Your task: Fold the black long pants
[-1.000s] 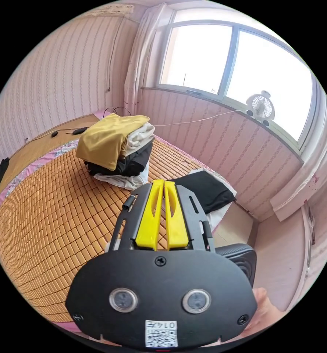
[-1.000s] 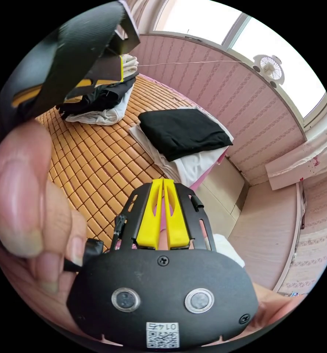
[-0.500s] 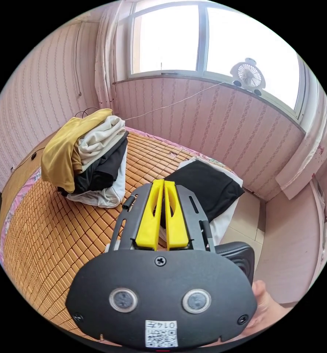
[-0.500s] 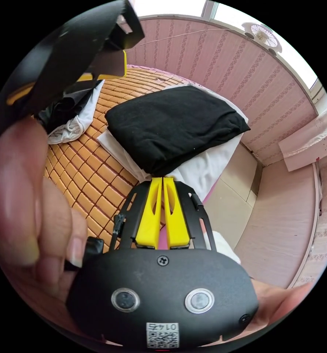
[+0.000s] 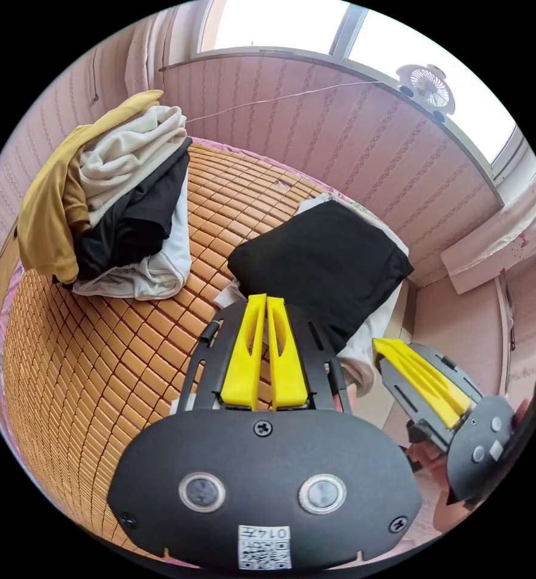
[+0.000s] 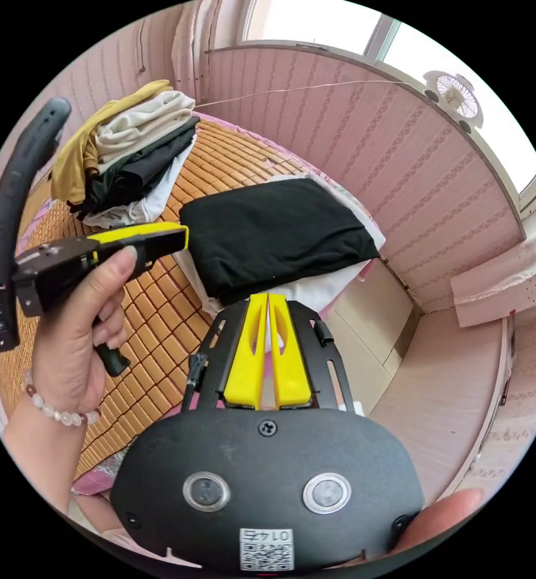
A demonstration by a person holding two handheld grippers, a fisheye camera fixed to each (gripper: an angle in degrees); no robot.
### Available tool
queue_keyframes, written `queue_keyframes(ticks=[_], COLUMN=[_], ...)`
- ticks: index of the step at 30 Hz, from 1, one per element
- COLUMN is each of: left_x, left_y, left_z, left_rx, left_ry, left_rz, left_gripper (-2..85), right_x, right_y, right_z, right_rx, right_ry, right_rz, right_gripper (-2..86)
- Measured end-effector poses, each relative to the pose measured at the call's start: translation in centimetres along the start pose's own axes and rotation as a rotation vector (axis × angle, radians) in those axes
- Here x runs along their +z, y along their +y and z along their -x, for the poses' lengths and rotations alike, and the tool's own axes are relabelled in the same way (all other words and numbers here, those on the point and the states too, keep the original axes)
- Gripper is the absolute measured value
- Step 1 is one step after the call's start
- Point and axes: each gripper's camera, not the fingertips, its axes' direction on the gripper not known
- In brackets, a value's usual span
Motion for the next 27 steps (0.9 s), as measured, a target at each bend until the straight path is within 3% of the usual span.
queue_keyframes(ticks=[2,9,13,21,27], left_x=[0.6,2.0,3.3,4.9,2.9], left_y=[-0.2,-1.5,-1.6,-1.3,0.0], left_z=[-0.1,-0.1,0.5,1.5,4.2], left_rx=[0.027,0.043,0.125,0.177,0.110], left_ry=[0.001,-0.074,0.036,0.056,0.153], left_rz=[0.013,0.010,0.047,0.072,0.030], left_gripper=[-1.0,-0.9,-0.9,-0.4,6.3], right_x=[0.8,8.1,9.7,11.9,12.6], right_y=[-0.8,-4.8,-4.5,-2.2,-1.5], right_z=[-1.0,-1.0,-1.4,-3.8,-5.0], right_rx=[0.005,0.013,0.038,0.033,-0.134], right_ry=[-0.073,0.059,0.051,-0.040,-0.023], right_rz=[-0.011,0.172,0.144,0.007,-0.019], right_gripper=[-0.9,-0.8,-0.9,-0.9,-0.9])
